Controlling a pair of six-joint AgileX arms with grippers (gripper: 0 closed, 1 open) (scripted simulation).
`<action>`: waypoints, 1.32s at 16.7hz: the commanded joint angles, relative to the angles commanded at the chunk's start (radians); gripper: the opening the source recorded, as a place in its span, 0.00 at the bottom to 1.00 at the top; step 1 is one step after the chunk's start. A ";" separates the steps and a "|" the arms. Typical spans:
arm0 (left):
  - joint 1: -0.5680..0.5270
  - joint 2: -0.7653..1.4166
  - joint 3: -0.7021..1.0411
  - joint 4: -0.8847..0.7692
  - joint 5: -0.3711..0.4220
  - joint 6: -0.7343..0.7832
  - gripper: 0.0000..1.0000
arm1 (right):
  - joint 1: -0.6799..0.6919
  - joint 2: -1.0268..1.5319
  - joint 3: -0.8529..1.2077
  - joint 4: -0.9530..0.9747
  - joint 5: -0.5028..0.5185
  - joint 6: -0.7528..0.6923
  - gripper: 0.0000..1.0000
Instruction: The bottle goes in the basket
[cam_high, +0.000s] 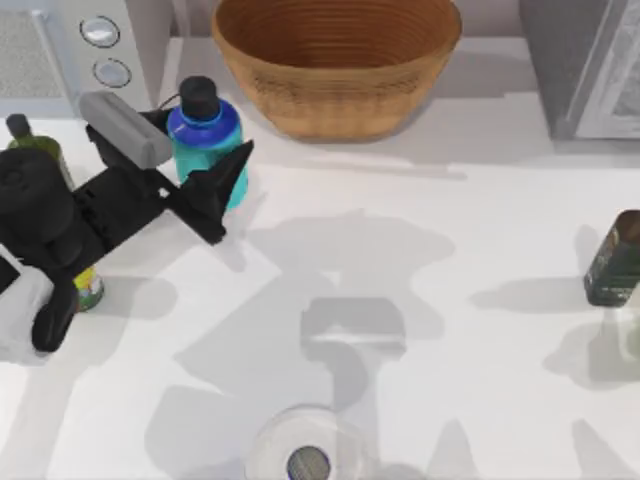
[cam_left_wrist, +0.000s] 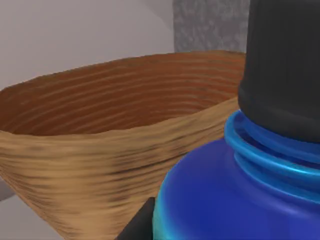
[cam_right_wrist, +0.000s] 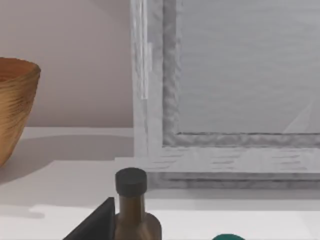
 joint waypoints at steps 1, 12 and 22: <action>0.023 -0.043 -0.039 -0.014 0.023 -0.005 0.00 | 0.000 0.000 0.000 0.000 0.000 0.000 1.00; 0.159 -0.278 -0.236 -0.080 0.174 -0.015 0.00 | 0.000 0.000 0.000 0.000 0.000 0.000 1.00; 0.039 -0.092 0.126 -0.344 0.129 -0.021 0.00 | 0.000 0.000 0.000 0.000 0.000 0.000 1.00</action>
